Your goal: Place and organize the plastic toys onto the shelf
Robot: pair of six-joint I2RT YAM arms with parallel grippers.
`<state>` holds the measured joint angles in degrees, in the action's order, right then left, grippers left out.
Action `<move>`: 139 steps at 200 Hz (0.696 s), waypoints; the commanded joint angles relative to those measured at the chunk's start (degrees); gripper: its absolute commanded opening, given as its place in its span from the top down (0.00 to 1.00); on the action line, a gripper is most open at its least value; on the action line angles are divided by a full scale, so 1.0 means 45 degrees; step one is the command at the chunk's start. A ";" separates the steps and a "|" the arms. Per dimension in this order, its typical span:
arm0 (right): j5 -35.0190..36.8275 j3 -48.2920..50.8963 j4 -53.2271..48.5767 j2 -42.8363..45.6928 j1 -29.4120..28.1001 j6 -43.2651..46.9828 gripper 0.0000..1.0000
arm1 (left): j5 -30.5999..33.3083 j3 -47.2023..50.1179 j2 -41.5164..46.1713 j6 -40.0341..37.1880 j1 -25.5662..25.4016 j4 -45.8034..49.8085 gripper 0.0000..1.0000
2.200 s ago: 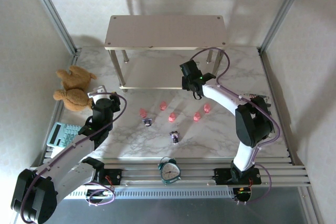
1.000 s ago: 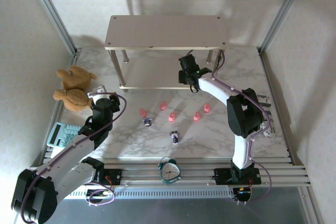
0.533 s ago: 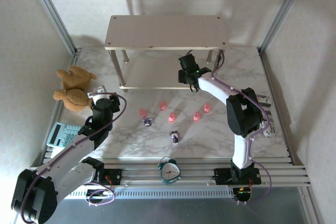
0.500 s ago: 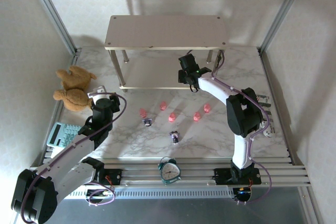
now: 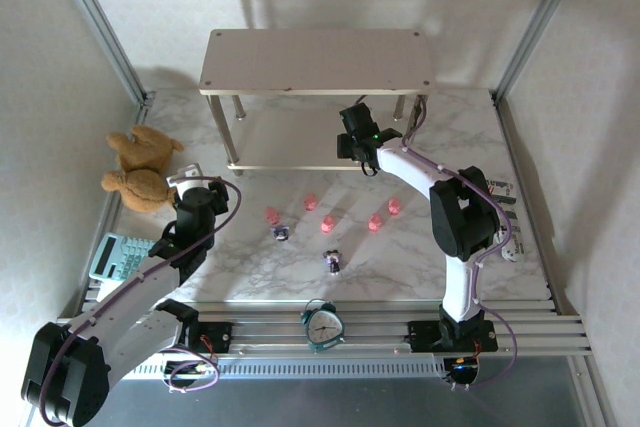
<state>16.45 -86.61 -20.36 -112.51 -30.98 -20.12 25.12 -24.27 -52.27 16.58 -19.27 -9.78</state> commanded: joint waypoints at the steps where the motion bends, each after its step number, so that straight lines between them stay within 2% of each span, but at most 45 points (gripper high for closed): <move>1: 0.0176 -0.0197 -0.0066 -0.0184 0.0157 -0.0007 0.36 | 0.0159 -0.0329 0.0139 -0.0051 0.0134 0.0250 0.41; 53: 0.0125 0.0362 0.0046 0.0355 0.0150 -0.0099 0.21 | 0.0217 -0.0295 0.0200 -0.0051 0.0141 0.0264 0.40; 87: -0.0264 0.1142 0.0280 0.1246 0.0161 -0.0127 0.17 | 0.0208 -0.0330 0.0200 -0.0070 0.0141 0.0269 0.40; 139: -0.0521 0.2336 0.0062 0.2740 0.0162 -0.0159 0.16 | 0.0179 -0.0368 0.0300 -0.0071 0.0141 0.0299 0.40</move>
<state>14.66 -78.43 -19.92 -104.60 -30.61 -20.29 25.12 -24.27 -52.05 16.56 -19.25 -9.74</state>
